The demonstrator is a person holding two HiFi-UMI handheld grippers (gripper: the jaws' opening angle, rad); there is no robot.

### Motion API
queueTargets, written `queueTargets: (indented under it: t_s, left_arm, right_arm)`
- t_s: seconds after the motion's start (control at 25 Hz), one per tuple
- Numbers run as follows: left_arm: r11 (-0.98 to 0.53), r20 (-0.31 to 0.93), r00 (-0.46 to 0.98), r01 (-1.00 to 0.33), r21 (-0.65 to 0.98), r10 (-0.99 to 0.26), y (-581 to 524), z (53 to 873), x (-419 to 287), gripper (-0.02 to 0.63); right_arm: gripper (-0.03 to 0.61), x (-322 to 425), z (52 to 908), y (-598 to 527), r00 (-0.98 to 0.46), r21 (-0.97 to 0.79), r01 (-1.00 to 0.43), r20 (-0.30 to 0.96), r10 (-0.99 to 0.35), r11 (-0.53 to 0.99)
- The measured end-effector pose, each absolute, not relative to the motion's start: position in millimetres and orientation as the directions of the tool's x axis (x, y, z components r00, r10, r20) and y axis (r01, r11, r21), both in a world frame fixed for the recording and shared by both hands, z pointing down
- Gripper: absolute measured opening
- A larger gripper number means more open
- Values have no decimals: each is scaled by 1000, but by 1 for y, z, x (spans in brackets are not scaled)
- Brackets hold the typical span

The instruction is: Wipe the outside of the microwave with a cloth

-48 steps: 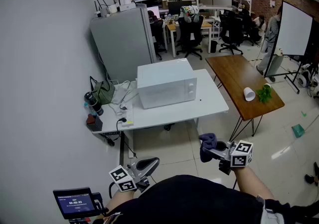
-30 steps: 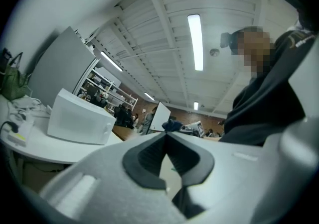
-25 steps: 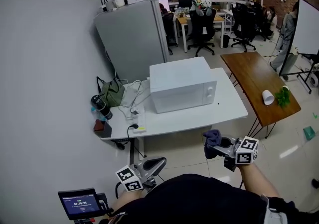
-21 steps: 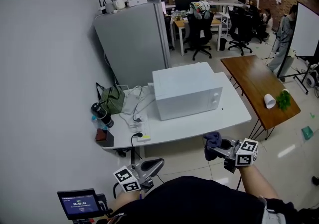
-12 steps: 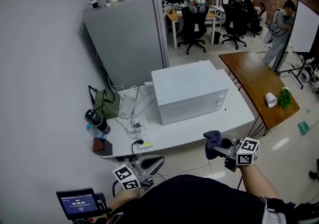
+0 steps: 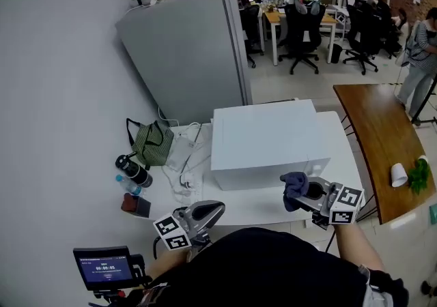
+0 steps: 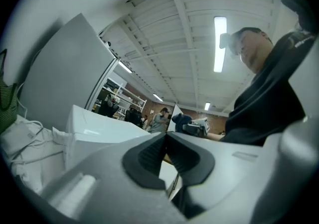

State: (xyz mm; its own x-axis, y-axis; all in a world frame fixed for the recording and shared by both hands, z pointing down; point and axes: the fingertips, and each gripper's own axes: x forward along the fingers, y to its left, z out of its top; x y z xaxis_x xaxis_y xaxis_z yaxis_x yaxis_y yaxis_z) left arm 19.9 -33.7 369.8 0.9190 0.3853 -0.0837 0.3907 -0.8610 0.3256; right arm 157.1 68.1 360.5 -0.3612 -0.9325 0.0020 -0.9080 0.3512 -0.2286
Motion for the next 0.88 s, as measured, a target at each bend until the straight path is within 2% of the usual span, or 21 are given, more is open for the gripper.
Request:
queueTargets:
  t_s: [0.2,0.4,0.56,0.68,0.88]
  left_arm:
    - [-885,-62,934,353,303,351,-27,352,65,3]
    - [-903,-37,957,285,322,289,-47,352,58,3]
    - [-916,-56,964,265,300,261,-60,364,39,3]
    - [-928,-56,970,245,280,239,-88,377,13,3]
    - [-934,-109,985,159,319,130,-134,382,-36,3]
  right_arm:
    - [97,208,318,49,-468,-164,-867,-57,-882,470]
    - [95,212,294,9,-532,-103,-841,-27,-846,532]
    - [97,195,292,-32,-562,37,-823,94,-822,567]
    - [97,168,287,-86,-540,178,-791,247,-805,585]
    - [97,112,279,-210,-584,231,-637,477,-656,735]
